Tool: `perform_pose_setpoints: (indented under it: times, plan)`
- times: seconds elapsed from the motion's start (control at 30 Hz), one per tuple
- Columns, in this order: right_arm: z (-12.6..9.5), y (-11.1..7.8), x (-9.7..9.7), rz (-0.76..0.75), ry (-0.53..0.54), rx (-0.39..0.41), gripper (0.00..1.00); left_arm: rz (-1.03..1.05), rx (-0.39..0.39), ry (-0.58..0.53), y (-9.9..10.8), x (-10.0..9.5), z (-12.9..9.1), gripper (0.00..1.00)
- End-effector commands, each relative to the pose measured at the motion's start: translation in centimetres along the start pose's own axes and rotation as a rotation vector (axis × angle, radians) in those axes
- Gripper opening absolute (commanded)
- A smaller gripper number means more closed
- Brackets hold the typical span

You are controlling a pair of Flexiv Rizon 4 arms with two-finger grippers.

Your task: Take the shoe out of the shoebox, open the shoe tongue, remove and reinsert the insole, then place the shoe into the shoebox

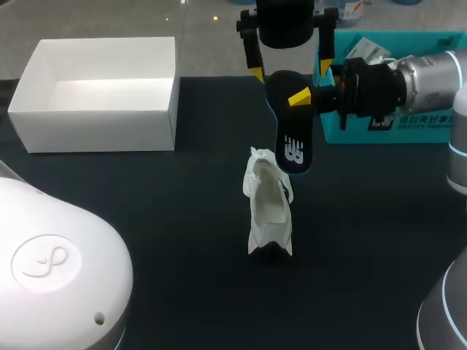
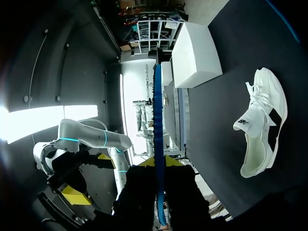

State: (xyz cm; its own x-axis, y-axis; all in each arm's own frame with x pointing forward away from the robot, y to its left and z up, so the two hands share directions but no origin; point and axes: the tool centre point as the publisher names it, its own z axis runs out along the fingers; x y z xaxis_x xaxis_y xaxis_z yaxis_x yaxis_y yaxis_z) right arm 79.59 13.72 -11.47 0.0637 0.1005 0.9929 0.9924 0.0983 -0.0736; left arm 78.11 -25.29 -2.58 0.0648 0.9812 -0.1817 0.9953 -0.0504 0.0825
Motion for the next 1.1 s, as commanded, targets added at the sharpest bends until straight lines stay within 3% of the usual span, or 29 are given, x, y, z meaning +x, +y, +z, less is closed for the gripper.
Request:
perform_pose_setpoints:
  times: [0.03,0.2,0.4,0.57,0.73,0.9,0.97,1.1]
  plan:
    - [0.1,0.1,0.1,0.001,-0.003,0.004,0.0,0.008,-0.007,-0.002,-0.1,0.3,-0.3,1.0]
    - [0.2,0.1,0.1,0.001,-0.002,0.005,0.0,0.031,-0.013,-0.018,-0.2,0.6,-0.4,1.0]
    - [0.2,0.0,0.1,0.002,-0.002,0.003,0.0,0.029,0.015,-0.154,0.7,2.7,0.0,1.0]
    - [0.2,0.0,0.2,0.005,-0.003,0.004,0.0,0.146,0.099,-0.411,0.7,3.8,0.3,1.0]
    - [0.2,0.0,0.3,0.005,-0.006,0.008,0.0,0.252,0.098,-0.539,0.7,4.6,-0.1,1.0]
    - [0.4,0.1,0.4,0.006,-0.006,0.011,0.0,0.329,0.101,-0.552,0.5,5.0,-0.6,1.0]
    - [0.5,0.1,0.4,0.006,-0.007,0.013,0.0,0.367,0.084,-0.469,0.5,5.1,-0.6,1.0]
    - [0.6,0.1,0.3,0.007,-0.005,0.015,0.0,0.367,0.084,-0.469,0.5,5.1,-0.6,1.0]
